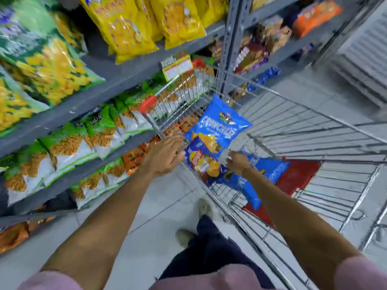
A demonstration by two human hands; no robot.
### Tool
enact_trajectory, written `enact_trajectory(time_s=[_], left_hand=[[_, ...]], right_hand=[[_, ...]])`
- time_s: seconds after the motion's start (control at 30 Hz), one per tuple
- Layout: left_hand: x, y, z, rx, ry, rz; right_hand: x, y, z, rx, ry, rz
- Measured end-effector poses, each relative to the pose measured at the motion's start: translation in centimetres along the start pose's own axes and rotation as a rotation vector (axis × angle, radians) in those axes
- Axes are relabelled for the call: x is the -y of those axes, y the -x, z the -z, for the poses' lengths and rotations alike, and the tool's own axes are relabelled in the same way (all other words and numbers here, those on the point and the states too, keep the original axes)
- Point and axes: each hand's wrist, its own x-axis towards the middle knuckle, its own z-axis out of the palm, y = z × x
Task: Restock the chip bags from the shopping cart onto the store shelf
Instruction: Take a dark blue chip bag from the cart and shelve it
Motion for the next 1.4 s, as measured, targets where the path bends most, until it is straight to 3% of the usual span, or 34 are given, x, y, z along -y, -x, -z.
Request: enact_trajectory(time_s=[0.27, 0.5, 0.83, 0.93, 1.1, 1.27, 1.4], left_hand=[[2.3, -0.8, -2.9, -0.061, -0.066, -0.043], [1.9, -1.1, -4.2, -0.219, 0.019, -0.014], [2.0, -1.0, -2.6, -0.094, 0.028, 0.006], [2.0, -0.8, -0.9, -0.131, 0.108, 0.106], [1.8, -1.0, 5.2, -0.33, 0.153, 0.158], [1.6, -0.7, 13.5, -0.629, 0.124, 0.145], [2.3, 2.2, 21.3, -0.867, 0.067, 0.092]], right_hand=[[1.7, -5.3, -3.2, 0.121, -0.117, -0.038], [2.2, -9.4, -6.0, 0.185, -0.186, -0.089], [1.8, -6.8, -5.9, -0.004, -0.23, 0.017], [2.2, -5.1, -3.3, -0.091, -0.302, 0.057], [5.1, -1.4, 5.7, -0.411, -0.581, 0.149], [13.3, 4.7, 16.8, -0.592, -0.619, 0.436], [21.8, 11.5, 22.6, -0.646, -0.655, 0.67]])
